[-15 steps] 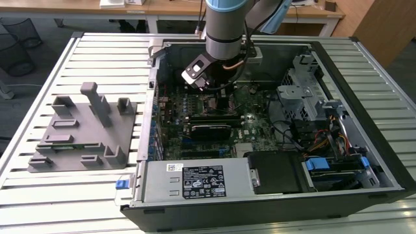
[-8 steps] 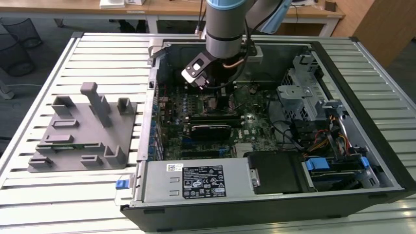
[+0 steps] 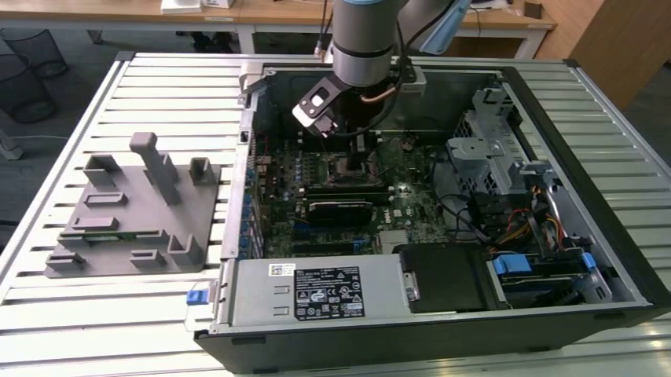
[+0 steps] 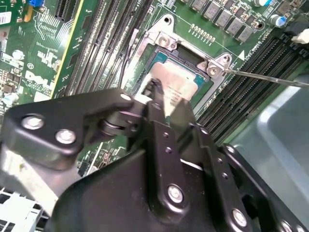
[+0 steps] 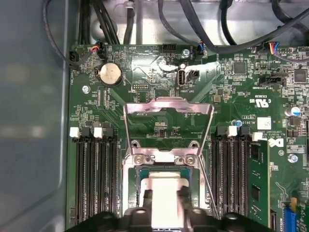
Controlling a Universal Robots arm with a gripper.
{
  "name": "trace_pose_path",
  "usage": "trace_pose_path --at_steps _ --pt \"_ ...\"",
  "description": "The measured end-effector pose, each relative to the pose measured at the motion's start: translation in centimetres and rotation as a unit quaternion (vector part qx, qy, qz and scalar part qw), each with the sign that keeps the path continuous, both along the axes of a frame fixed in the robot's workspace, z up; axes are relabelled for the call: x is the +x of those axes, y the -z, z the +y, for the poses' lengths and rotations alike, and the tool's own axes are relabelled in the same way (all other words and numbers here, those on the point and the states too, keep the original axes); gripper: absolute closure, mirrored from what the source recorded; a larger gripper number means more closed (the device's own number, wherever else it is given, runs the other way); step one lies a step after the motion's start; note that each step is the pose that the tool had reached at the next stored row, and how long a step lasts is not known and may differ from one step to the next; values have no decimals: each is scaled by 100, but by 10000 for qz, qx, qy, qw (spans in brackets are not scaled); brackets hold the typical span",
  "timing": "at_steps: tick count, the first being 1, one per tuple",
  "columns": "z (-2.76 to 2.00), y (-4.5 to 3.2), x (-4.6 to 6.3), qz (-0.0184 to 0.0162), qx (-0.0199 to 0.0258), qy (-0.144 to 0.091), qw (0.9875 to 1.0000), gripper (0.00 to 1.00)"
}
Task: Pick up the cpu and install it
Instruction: 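Place the cpu into insertion slot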
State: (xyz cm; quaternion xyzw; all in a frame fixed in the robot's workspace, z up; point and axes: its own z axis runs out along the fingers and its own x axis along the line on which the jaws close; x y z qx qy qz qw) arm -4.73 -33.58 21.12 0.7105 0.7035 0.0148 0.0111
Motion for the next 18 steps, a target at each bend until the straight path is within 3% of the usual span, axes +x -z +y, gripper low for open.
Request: trace_pose_path --at_steps 6,18 --pt "0 -45 0 0 0 0 10000 89" --pt "0 -119 0 0 0 0 10000 89"
